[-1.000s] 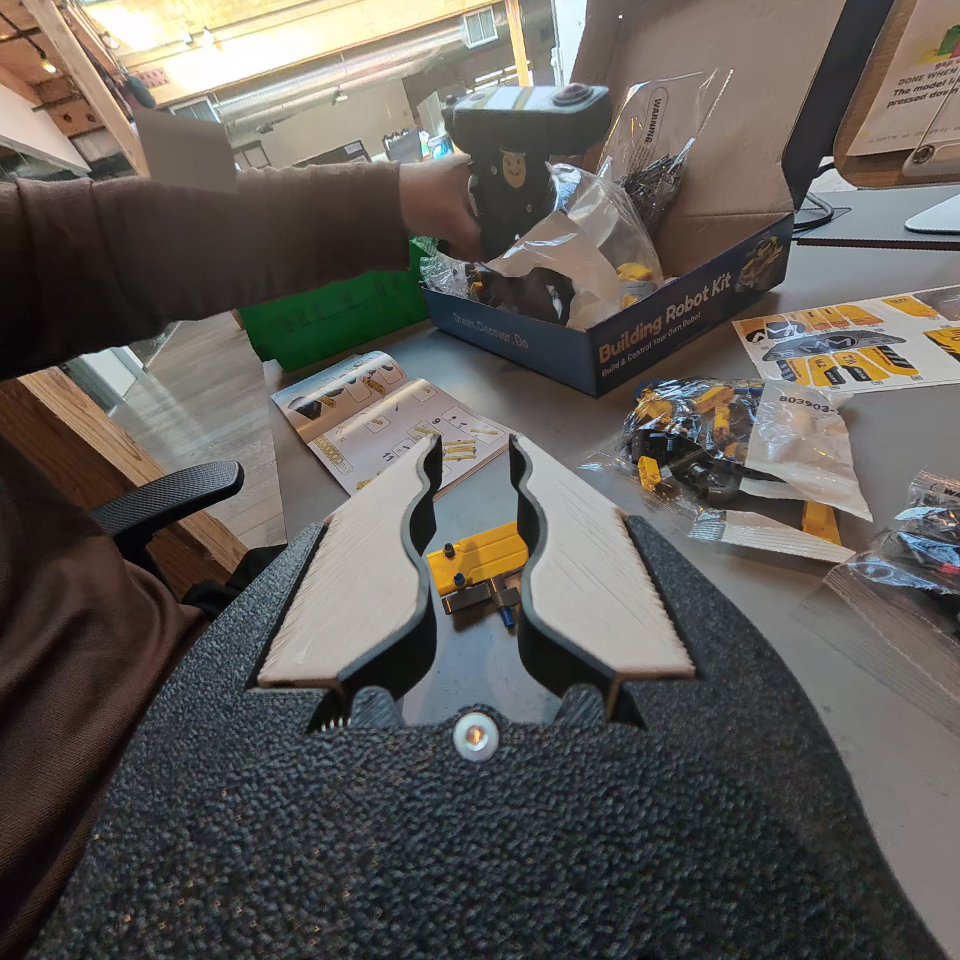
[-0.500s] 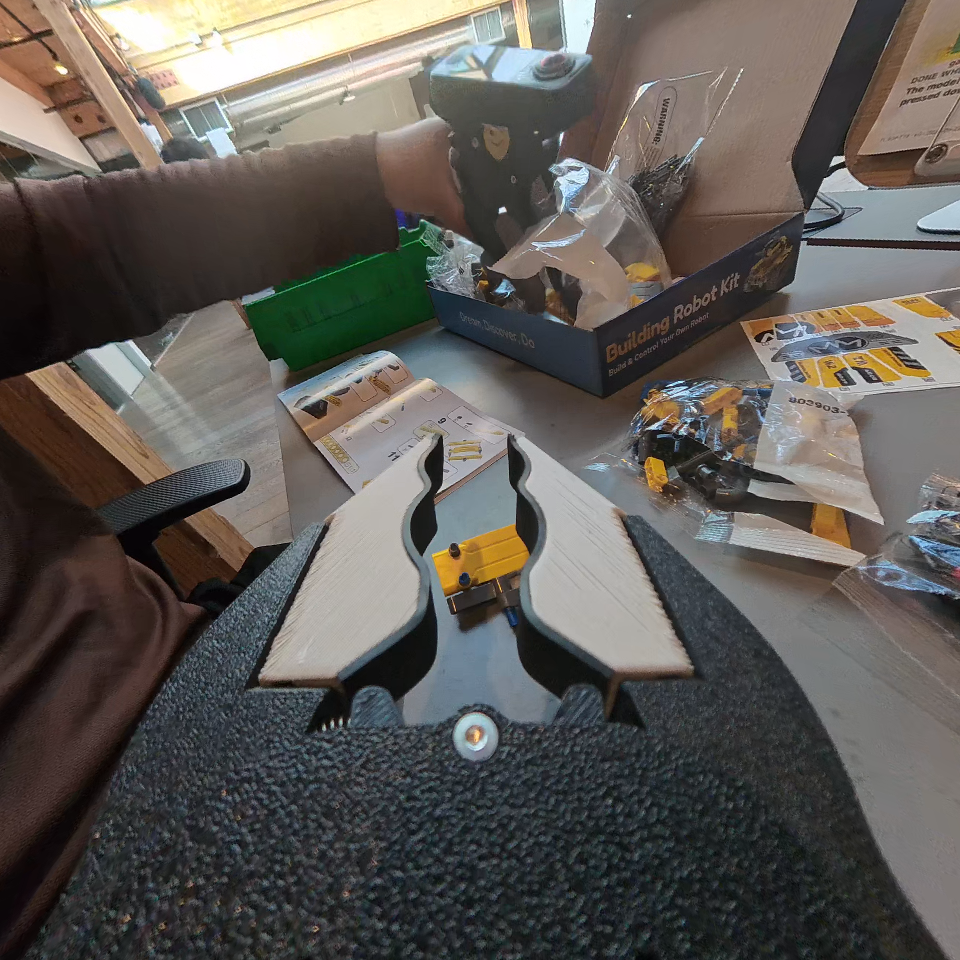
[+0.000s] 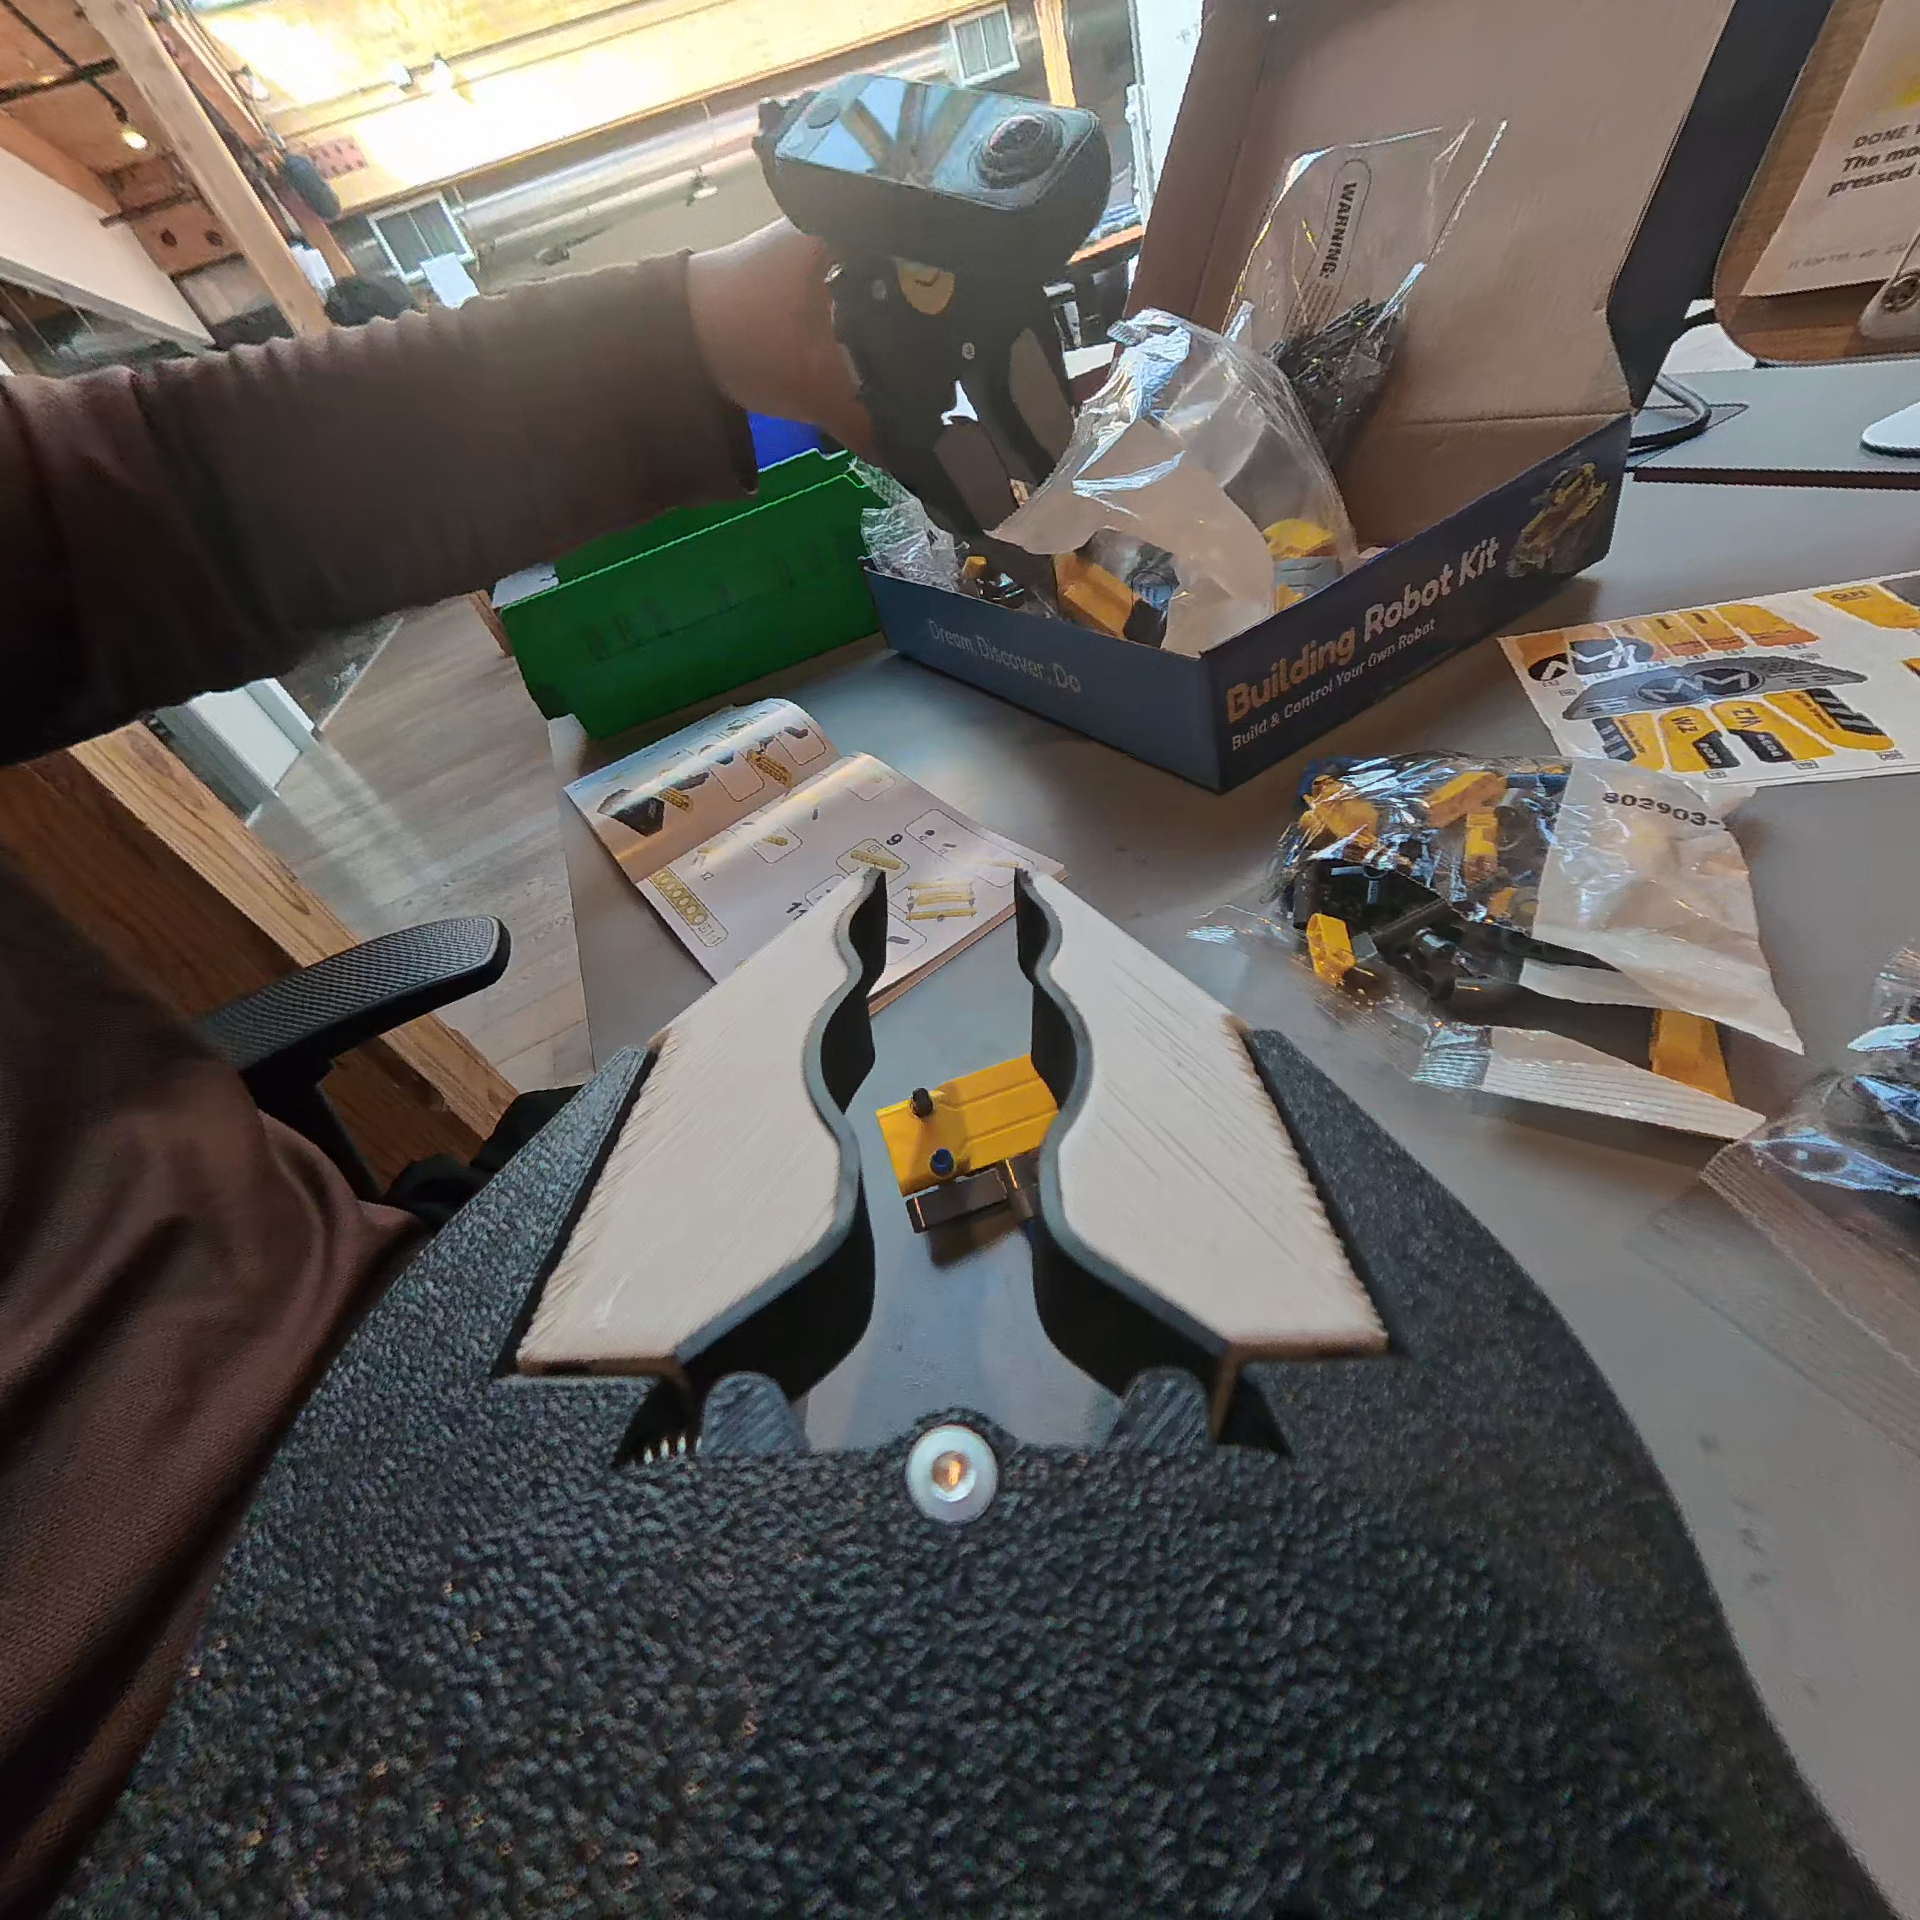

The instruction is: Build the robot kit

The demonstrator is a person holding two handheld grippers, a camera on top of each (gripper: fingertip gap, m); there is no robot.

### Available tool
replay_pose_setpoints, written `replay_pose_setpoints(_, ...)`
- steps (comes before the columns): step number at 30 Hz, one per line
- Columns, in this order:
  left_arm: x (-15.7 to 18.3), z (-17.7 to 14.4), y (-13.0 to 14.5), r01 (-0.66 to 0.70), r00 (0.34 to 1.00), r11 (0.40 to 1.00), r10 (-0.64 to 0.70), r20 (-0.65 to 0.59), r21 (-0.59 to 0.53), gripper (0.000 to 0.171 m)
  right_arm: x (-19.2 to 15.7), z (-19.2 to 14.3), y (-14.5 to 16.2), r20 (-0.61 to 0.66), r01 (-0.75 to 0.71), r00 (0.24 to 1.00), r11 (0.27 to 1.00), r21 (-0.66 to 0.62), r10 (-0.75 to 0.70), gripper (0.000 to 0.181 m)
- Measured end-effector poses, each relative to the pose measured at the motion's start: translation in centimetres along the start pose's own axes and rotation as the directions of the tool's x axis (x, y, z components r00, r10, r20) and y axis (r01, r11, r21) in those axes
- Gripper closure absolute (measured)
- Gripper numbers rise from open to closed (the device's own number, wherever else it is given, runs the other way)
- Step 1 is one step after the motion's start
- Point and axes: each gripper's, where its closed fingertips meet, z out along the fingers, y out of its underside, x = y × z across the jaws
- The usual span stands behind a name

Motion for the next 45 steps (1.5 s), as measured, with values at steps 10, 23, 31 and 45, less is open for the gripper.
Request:
replay_pose_setpoints(10,-0.2,-2.0,1.1,0.022,0.999,0.999,-0.023,0.022,0.042,0.150,0.0,0.0,0.0,-0.004,0.001,1.000,1.000,0.003,-0.001,0.157)
replay_pose_setpoints(23,1.3,-3.8,3.3,0.251,0.945,0.964,-0.225,-0.238,0.085,0.150,-0.1,0.0,0.0,0.002,0.009,1.000,1.000,0.001,-0.009,0.157)
replay_pose_setpoints(31,1.8,-4.8,3.8,0.323,0.908,0.940,-0.276,-0.314,0.109,0.150,-0.1,0.0,0.0,-0.002,0.013,1.000,1.000,0.001,-0.013,0.157)
replay_pose_setpoints(45,8.4,-11.8,-2.6,0.240,0.931,0.899,-0.107,-0.348,0.366,0.150,0.3,-0.5,-0.6,-0.061,0.057,0.997,0.997,0.043,-0.055,0.158)
